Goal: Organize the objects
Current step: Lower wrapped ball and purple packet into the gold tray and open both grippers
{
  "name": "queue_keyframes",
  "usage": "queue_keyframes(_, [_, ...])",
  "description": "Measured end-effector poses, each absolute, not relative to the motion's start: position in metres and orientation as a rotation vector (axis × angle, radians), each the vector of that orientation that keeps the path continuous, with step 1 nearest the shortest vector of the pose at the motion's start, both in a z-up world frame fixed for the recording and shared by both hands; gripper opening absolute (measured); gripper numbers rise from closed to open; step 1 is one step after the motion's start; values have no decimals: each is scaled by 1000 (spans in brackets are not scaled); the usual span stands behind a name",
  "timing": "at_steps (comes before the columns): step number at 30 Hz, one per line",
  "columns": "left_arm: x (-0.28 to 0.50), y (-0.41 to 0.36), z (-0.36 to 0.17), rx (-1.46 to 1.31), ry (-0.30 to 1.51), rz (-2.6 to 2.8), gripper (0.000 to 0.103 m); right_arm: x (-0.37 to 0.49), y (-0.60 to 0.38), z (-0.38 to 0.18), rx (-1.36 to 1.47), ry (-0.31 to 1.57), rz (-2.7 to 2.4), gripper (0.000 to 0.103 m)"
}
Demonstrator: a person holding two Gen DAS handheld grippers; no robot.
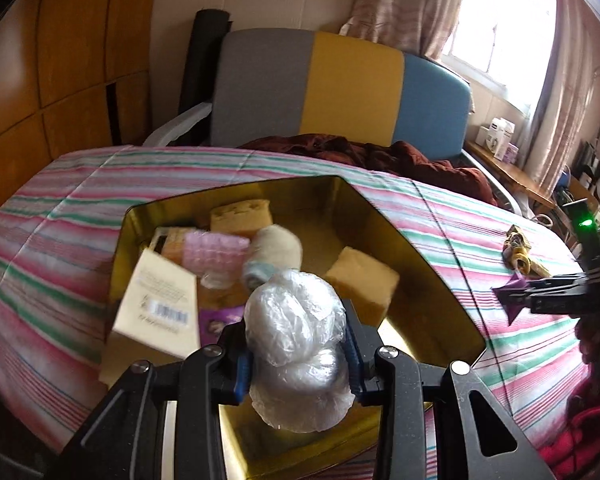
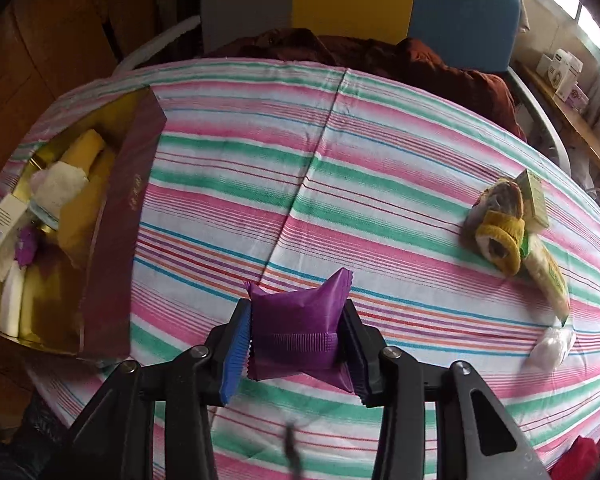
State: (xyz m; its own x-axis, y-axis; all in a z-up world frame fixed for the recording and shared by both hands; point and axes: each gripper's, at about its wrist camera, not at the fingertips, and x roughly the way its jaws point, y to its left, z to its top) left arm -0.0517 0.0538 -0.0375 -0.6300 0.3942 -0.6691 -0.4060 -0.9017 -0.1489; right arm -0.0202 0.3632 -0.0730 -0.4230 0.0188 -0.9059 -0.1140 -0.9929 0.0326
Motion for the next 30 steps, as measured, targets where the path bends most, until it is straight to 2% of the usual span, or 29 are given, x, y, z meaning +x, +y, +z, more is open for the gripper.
queue_keyframes(10, [-43,23,-42,-1080,-83,2467,37,-13,290,-31,-1556,202,2855,43])
queue_keyframes(19, [-49,26,-40,-1104,-138,2441,37,-33,213,-44,-1657,186,2970,44])
queue_keyframes(21, [-50,27,-40,-1105,-138,2444,42,-36,206,-47,-1666,197,2980,45])
queue_keyframes(25, [-51,26,-45,-1125,-168,2426,60,-38,193,-55,-1709,183,2983,52])
queue_keyframes(30, [-54,21,-48,-1151,-173,2445,62,-38,187,-66,-1741,173,2944,53])
